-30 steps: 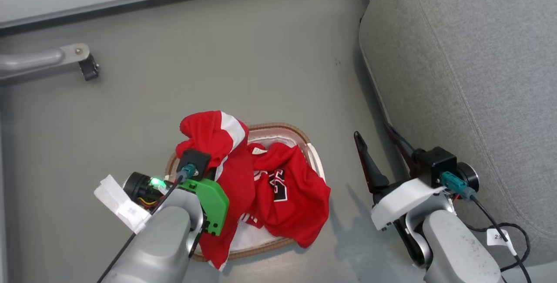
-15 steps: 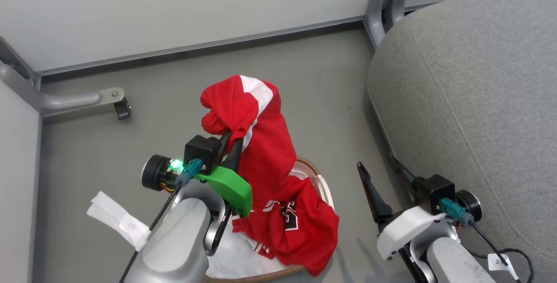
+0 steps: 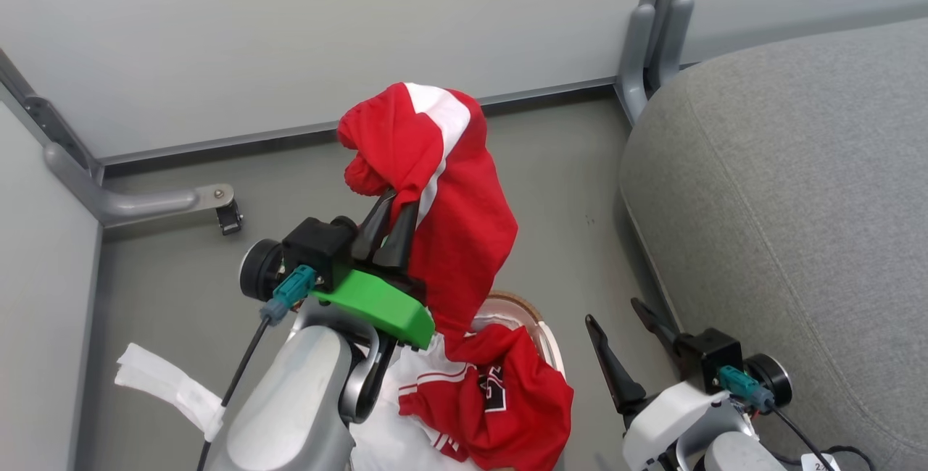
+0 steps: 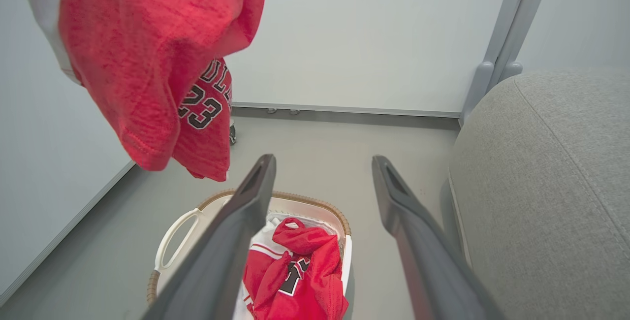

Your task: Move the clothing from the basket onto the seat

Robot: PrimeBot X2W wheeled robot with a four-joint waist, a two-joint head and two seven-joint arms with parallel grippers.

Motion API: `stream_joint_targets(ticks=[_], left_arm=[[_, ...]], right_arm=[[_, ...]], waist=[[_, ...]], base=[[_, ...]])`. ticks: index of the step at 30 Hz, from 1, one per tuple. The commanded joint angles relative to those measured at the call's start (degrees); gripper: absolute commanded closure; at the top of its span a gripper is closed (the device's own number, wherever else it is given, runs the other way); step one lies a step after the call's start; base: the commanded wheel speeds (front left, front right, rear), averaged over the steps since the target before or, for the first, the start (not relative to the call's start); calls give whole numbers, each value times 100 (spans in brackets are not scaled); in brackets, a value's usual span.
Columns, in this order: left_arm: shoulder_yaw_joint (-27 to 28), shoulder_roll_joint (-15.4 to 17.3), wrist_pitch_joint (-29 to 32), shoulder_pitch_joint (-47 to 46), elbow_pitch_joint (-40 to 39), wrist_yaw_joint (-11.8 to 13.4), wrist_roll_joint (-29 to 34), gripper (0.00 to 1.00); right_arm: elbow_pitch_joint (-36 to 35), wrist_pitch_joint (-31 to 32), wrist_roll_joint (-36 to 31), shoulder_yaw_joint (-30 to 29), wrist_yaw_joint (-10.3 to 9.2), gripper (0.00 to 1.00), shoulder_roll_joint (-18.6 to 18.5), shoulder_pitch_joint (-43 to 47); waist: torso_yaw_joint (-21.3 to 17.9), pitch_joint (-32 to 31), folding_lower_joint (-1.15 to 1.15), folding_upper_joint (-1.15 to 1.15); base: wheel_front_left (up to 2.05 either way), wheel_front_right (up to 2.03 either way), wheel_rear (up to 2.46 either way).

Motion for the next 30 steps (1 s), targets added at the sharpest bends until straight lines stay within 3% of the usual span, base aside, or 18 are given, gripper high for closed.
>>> stream_joint_targets(ticks=[1,10,20,30], left_arm=[[18,6,-19,93,-98,-23,-118,100],[-111,7,-12,79,-358,-19,-328,100],[-340,8,-13,-89,-387,42,-472,100],[-617,8,-12,-218,-373,90,-591,100]], right_arm=[[16,-27,39,21,-6,0,-21,66],[-51,-27,58,227,-6,0,-88,-61],[-396,-27,338,1010,-6,0,-157,-1139],[-20,-27,232,1572,-6,0,-73,-2106]], waist=[[-5,-45,0,0],[51,77,0,0],[208,288,0,0],[388,409,0,0]], base=[[0,0,0],[0,0,0],[0,0,0],[0,0,0]])
